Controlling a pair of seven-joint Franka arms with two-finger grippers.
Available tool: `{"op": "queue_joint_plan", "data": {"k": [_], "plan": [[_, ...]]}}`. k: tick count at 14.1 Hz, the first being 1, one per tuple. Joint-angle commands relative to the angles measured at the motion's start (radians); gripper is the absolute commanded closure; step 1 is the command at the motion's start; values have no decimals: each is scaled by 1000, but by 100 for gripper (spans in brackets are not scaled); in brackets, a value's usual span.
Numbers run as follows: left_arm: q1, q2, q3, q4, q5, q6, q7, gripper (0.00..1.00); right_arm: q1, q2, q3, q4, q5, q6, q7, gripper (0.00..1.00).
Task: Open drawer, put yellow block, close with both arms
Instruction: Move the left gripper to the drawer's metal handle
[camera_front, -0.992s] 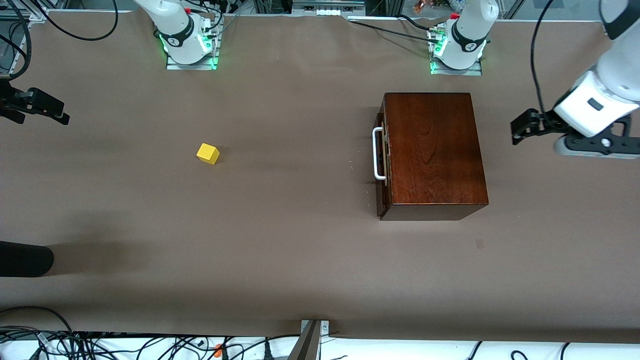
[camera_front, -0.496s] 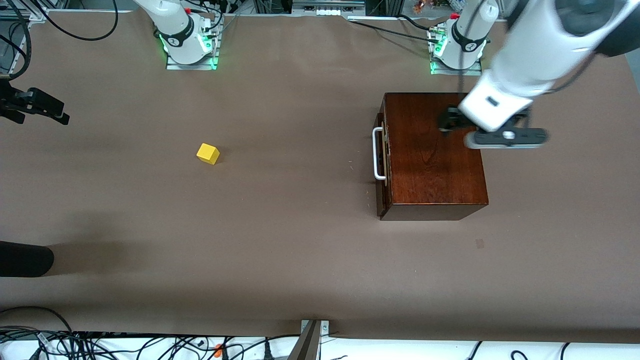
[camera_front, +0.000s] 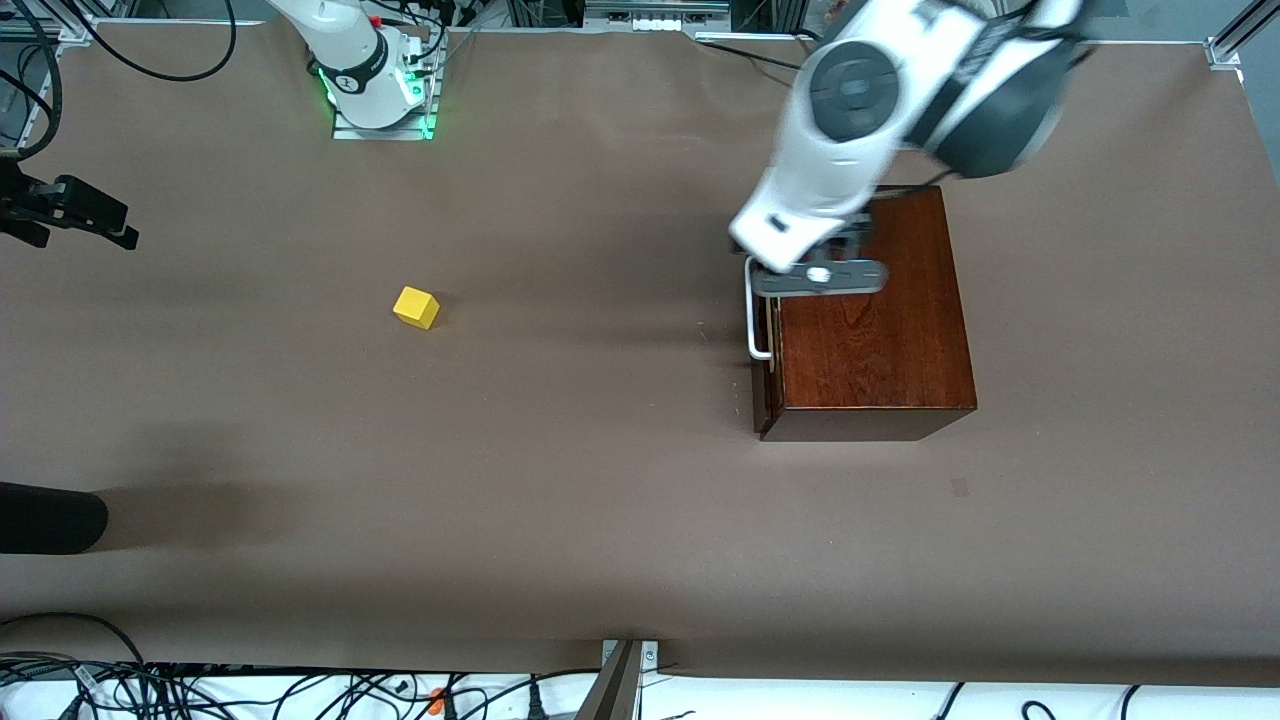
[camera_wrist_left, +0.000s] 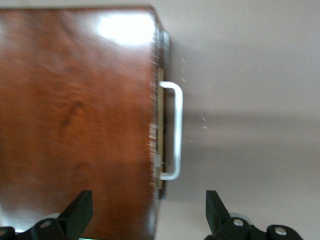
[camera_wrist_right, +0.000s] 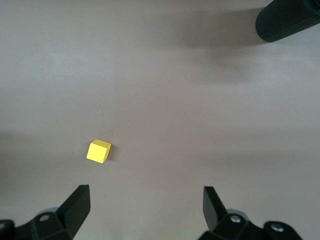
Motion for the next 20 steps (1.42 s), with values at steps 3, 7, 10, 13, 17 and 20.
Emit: {"op": "queue_joint_plan", "data": {"k": [3, 7, 10, 13, 17, 20], "plan": [[-145, 114, 11, 29, 78, 55, -31, 0, -7, 3, 5, 24, -5, -17, -2, 0], [-136, 163, 15, 25, 101, 83, -26, 0, -7, 5, 5, 24, -5, -17, -2, 0], [-136, 197, 15, 20, 151, 103, -15, 0, -7, 5, 5, 24, -5, -17, -2, 0], [-132, 224, 15, 13, 153, 136, -14, 0, -7, 5, 5, 24, -5, -17, -2, 0], [-110, 241, 21, -18, 156, 204, -11, 0, -7, 5, 5, 24, -5, -17, -2, 0], [-101, 253, 23, -18, 157, 221, -6, 0, -7, 5, 5, 26, -5, -17, -2, 0]]}}
